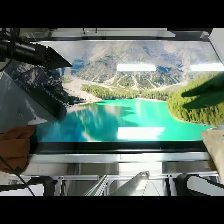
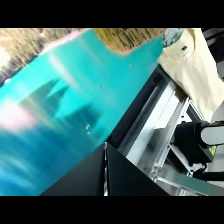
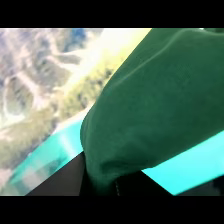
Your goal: Fold the shirts.
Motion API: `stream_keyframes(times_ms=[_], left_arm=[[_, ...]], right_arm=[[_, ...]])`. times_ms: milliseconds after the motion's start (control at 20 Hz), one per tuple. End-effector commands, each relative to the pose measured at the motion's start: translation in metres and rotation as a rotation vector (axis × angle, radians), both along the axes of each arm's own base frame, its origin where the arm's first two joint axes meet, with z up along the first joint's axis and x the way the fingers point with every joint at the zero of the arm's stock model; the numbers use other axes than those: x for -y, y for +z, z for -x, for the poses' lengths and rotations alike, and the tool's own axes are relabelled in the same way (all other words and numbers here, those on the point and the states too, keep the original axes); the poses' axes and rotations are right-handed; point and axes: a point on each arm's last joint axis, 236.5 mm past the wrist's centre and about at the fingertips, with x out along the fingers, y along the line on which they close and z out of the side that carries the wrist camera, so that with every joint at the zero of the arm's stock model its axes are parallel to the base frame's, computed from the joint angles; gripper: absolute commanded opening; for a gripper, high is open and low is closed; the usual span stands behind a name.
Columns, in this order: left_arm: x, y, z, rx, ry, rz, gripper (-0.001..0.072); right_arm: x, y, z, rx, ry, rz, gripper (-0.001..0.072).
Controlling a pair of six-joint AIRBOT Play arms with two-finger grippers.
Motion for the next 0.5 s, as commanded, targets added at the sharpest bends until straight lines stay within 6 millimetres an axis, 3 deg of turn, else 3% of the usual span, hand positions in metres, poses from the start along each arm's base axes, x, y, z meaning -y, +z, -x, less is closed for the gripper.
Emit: stream_keyframes(times_ms=[0, 150, 250, 450], left_arm=[[0.020, 0.000, 0.010, 0.009, -0.058, -0.002, 0.0017], [0.033, 0.000, 0.018, 0.018, -0.099, -0.003, 0.0016], [0.041, 0.000, 0.023, 0.017, -0.120, -0.003, 0.0017], [0.052, 0.000, 0.028, 0.020, -0.144, 0.000, 0.0016]], right_arm=[[0.039, 0.023, 0.073, -0.047, -0.136, 0.080, 0.0033], [0.062, 0.024, 0.108, -0.076, -0.133, 0.123, 0.0033], [0.061, 0.024, 0.112, -0.062, -0.059, 0.123, 0.0033], [0.065, 0.031, 0.118, -0.027, -0.075, 0.111, 0.0033]])
